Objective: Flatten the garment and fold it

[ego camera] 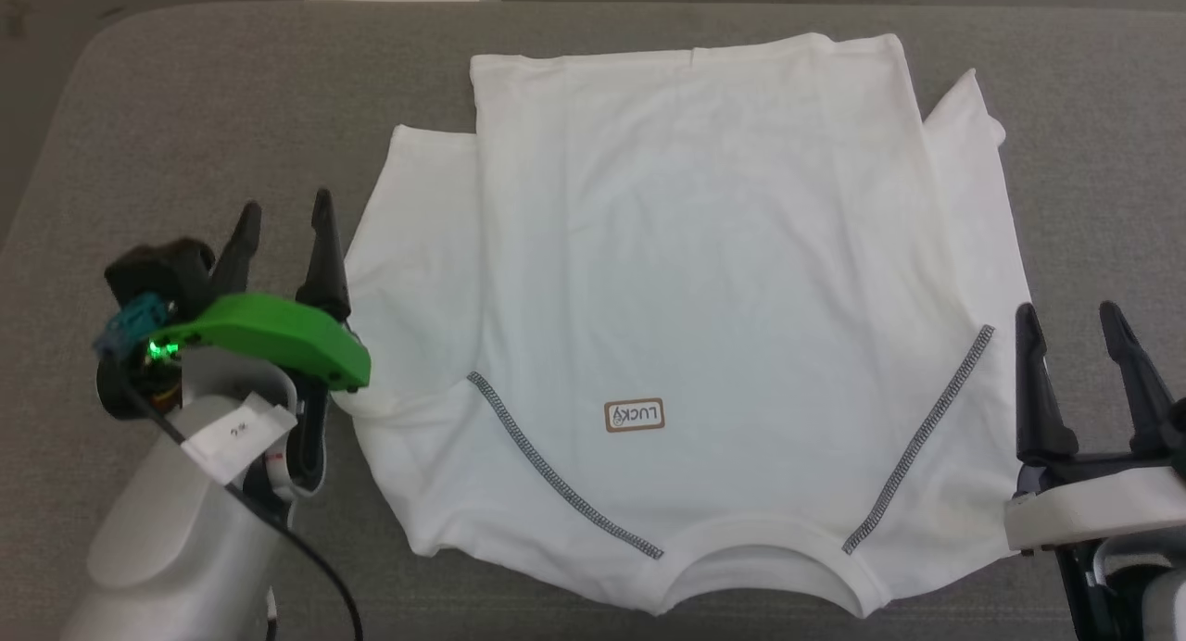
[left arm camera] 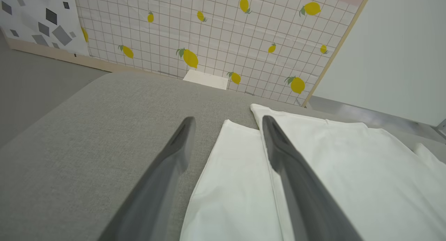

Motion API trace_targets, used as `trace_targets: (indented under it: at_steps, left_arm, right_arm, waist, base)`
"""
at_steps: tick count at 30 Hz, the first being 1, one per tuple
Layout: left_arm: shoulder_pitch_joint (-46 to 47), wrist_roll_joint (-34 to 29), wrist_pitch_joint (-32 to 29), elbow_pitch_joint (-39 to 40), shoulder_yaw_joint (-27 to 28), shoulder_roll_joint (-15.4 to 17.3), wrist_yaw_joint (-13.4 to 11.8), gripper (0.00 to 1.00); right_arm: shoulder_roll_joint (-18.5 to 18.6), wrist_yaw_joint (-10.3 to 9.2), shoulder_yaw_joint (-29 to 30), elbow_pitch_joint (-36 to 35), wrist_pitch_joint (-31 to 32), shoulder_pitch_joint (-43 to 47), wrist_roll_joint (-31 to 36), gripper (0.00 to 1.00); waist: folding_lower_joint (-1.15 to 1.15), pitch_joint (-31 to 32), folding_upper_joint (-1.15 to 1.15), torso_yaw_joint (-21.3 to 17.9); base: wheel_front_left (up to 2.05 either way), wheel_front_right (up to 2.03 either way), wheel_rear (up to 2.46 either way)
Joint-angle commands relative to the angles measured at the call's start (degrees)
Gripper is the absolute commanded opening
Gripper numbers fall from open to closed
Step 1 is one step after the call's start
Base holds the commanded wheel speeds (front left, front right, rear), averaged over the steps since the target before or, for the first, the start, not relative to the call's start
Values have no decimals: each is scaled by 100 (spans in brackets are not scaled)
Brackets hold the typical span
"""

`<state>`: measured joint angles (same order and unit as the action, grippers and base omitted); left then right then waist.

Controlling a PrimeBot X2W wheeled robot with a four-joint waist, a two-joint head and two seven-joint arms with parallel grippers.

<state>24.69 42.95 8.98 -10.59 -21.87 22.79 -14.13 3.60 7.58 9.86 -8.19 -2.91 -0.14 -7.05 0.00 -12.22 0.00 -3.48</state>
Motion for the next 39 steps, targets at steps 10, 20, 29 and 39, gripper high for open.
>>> trace_targets:
  at_steps: [10, 20, 29, 39]
  left_arm:
    - [2307, -712, -735, -2038, -502, 158, 324, 100]
    - [3480, -678, -2271, -3137, -695, 193, 323, 100]
    - [3473, -491, -3590, -3619, -766, 235, -44, 22]
    - [2951, -465, -2807, -2831, -568, 607, -38, 0]
  right_arm:
    - [202, -9, -746, 1, -277, -815, -127, 100]
    - [158, -9, -930, 177, -323, -1064, -352, 100]
    - [118, -9, -970, 234, -394, -1116, -439, 100]
    - [84, -9, -770, 266, -384, -962, -428, 100]
  waist:
    - [0, -1182, 0, -701]
    - [0, -1793, 0, -1034]
    - [0, -1836, 0, -1140]
    - [0, -1231, 0, -816]
  base:
    - [0, 0, 0]
    - [0, 0, 0]
    - [0, 0, 0]
    - [0, 0, 0]
